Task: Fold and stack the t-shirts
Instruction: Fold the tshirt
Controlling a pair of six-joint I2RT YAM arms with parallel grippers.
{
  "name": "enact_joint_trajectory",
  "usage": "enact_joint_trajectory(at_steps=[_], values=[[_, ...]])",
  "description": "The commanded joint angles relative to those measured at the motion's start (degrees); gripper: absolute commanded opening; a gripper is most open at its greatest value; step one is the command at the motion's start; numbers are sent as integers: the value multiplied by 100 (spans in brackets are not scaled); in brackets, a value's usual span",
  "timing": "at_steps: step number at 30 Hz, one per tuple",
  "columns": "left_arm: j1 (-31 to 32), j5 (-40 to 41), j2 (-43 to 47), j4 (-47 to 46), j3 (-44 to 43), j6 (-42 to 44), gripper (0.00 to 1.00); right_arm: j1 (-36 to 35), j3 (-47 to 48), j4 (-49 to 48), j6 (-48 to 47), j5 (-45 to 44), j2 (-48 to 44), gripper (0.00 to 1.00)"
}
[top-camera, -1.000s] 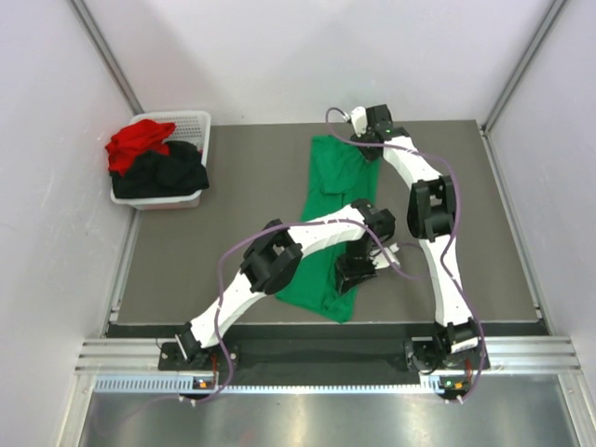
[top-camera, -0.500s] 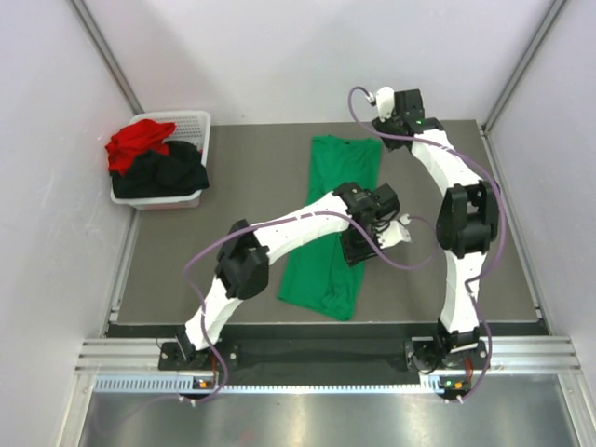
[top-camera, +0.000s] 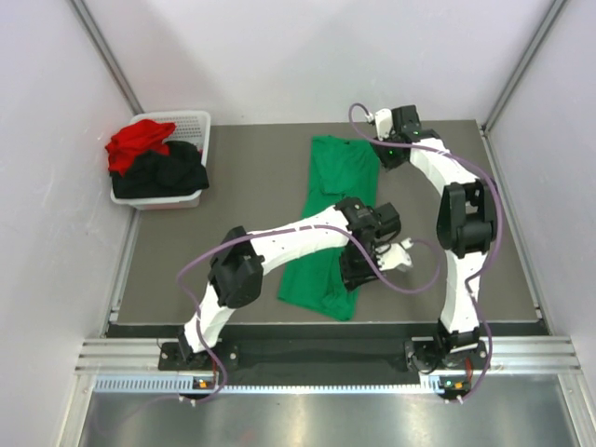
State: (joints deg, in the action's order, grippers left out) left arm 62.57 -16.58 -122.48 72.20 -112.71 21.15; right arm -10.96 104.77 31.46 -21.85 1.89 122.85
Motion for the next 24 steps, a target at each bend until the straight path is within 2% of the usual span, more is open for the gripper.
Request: enact_joint_trajectory(at_steps=[1,10,15,22,23,24], values=[[238,-557,-92,145,161,12,36,103,368,9,145,268,204,44],[581,-769,-689,-117,380,-242,37,402,843,123,321,584,319,45],[581,-382,-918,-566,688,-339,38,533,563,97,471,786,56,46],[608,-144,-1349,-751,566,-427,40,577,-79,-88,366,918,-419,46],[608,-153,-1410,-752,522,-418,38,578,-114,-79,322,910,-446,46],[608,-179,-1472,-717,426,-401,31,578,-124,-88,304,910,-455,46]])
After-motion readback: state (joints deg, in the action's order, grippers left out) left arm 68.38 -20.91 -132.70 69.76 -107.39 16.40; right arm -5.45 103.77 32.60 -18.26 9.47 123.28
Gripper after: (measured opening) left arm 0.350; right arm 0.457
